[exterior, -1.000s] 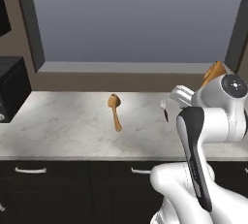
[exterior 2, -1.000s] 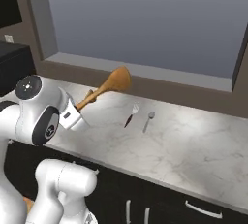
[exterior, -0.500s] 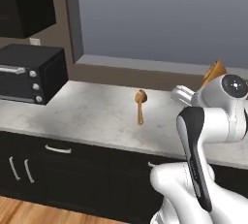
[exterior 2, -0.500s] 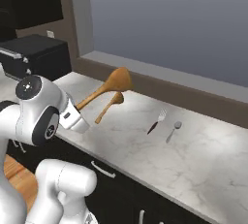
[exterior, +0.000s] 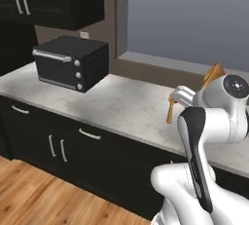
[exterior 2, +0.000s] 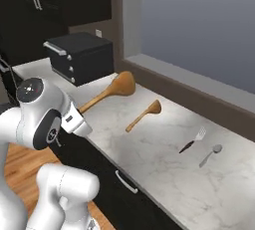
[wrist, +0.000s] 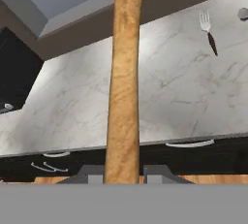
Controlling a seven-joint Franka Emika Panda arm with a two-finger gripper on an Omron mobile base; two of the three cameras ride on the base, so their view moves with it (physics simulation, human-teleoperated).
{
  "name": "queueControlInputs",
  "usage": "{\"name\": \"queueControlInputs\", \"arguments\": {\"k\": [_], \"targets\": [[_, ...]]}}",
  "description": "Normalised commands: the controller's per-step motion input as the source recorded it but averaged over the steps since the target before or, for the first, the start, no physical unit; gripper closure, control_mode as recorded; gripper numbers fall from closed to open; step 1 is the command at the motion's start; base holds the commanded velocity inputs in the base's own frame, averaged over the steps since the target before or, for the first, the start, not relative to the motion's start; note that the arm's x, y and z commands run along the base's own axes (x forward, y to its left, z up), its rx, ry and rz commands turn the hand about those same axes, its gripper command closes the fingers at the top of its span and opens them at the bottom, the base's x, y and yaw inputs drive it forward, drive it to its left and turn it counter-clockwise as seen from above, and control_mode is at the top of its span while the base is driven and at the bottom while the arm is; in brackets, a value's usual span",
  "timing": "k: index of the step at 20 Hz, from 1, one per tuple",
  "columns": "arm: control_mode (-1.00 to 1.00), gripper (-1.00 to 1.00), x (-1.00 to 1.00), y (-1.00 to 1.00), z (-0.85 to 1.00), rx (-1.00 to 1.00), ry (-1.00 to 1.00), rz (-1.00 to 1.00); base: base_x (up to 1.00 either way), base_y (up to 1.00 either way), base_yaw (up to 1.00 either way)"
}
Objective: Organize the utensils by type. Pick up the wooden spoons from the counter and place them in the open cabinet. Then pick up the metallic utensils from the counter and place them in the open drawer.
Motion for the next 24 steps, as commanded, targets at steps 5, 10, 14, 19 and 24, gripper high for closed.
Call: {"name": "queueControlInputs", "arguments": {"k": [5, 10, 14, 19, 24], "targets": [[1.00, 1.00, 0.00, 0.00, 0.00, 0.00, 0.00, 0.00, 0.00, 0.04, 0.43], [1.00, 1.00, 0.00, 0.00, 0.00, 0.00, 0.00, 0.00, 0.00, 0.09, 0.40], [1.00, 1.00, 0.00, 0.00, 0.00, 0.00, 0.00, 0.00, 0.04, 0.14, 0.42], [1.00, 1.00, 0.00, 0.00, 0.00, 0.00, 0.00, 0.00, 0.10, 0.18, 0.43], [1.00, 1.00, 0.00, 0.00, 0.00, 0.00, 0.00, 0.00, 0.14, 0.08, 0.54]]}}
